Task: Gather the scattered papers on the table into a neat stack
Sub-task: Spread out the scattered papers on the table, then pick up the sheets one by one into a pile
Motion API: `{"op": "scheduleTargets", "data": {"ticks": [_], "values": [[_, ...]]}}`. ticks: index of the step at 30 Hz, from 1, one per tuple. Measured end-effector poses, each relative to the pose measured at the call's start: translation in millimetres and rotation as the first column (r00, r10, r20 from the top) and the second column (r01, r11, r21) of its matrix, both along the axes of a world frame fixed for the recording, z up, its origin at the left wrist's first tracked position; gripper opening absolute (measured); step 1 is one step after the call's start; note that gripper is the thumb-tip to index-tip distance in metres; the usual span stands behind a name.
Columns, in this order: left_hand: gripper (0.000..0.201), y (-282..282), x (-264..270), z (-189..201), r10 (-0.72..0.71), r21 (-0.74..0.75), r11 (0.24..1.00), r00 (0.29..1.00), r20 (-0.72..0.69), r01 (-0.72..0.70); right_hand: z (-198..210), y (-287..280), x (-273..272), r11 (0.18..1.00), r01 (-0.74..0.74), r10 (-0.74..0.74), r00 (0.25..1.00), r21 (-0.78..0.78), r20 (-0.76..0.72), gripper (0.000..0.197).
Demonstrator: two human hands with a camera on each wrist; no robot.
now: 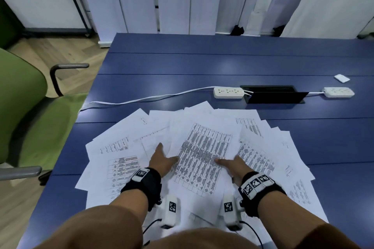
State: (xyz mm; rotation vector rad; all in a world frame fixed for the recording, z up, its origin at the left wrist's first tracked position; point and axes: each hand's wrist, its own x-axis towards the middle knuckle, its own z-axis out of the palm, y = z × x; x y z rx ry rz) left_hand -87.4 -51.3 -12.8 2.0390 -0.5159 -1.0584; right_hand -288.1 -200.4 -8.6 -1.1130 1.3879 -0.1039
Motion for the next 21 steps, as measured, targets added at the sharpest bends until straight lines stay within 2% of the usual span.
{"op": "scheduleTargets", "data": {"ticks": [1,4,6,8,9,11,12,13,14,16,17,19,20,21], "values": [[0.083,-3.7,-6.6,1.1,-0.045,-0.013,0.999,0.999,-0.029,0.044,6.8,0.9,-2.0,0.999,-0.027,0.026,0.999,0.027,0.036,0.114],[0.072,-9.5,-24.4,1.1,-0.131,-0.006,0.991,0.988,-0.078,0.131,15.1,-4.5,-8.0,0.998,-0.051,0.050,0.998,0.021,0.038,0.082],[0.068,-10.6,-24.0,-5.1,-0.125,-0.010,0.992,0.987,-0.100,0.124,21.9,-7.9,-12.6,0.999,-0.046,0.046,0.997,-0.004,0.068,0.073],[0.057,-6.4,-20.1,-5.1,-0.047,-0.079,0.996,0.994,-0.097,0.040,36.0,-9.1,-15.2,0.999,-0.013,0.018,0.991,-0.033,0.134,0.071],[0.069,-2.9,-16.8,-5.7,0.019,-0.107,0.994,0.998,-0.052,-0.025,46.9,-7.8,-16.1,0.999,0.009,-0.001,0.985,-0.047,0.171,0.072],[0.115,2.2,-9.1,-4.6,0.134,-0.112,0.986,0.989,0.057,-0.127,74.7,-4.0,-17.7,0.998,0.048,-0.037,0.964,-0.035,0.265,0.078],[0.126,3.4,-7.1,1.5,0.184,-0.121,0.978,0.978,0.095,-0.172,79.5,-6.4,-18.6,0.998,0.043,-0.029,0.954,-0.040,0.297,0.081],[0.131,4.9,-5.8,8.0,0.214,-0.151,0.968,0.974,0.077,-0.201,77.6,-12.4,-20.6,0.999,0.023,-0.010,0.946,-0.039,0.323,0.085],[0.132,6.4,-2.6,13.4,0.217,-0.224,0.951,0.976,-0.011,-0.214,73.7,-18.4,-22.2,1.000,-0.015,0.020,0.938,-0.017,0.346,0.088],[0.116,8.1,-0.3,34.6,0.138,-0.381,0.894,0.955,-0.263,-0.234,63.8,-28.9,-21.6,0.999,-0.050,0.047,0.919,-0.002,0.390,0.098],[0.102,8.1,-0.6,45.4,0.102,-0.415,0.878,0.941,-0.322,-0.237,61.4,-30.7,-20.3,0.999,-0.019,0.029,0.905,-0.029,0.425,0.103],[0.066,3.5,-4.1,63.1,0.099,-0.444,0.868,0.952,-0.288,-0.224,60.2,-34.9,-18.3,0.997,0.051,-0.014,0.873,-0.062,0.487,0.111],[0.045,0.8,-6.7,73.7,0.133,-0.478,0.844,0.958,-0.254,-0.244,69.4,-32.9,-15.5,0.994,0.074,-0.023,0.866,-0.083,0.500,0.104],[0.028,-1.8,-9.4,84.0,0.181,-0.526,0.808,0.961,-0.208,-0.266,84.1,-28.5,-12.1,0.986,0.123,-0.046,0.847,-0.113,0.529,0.081]]}}
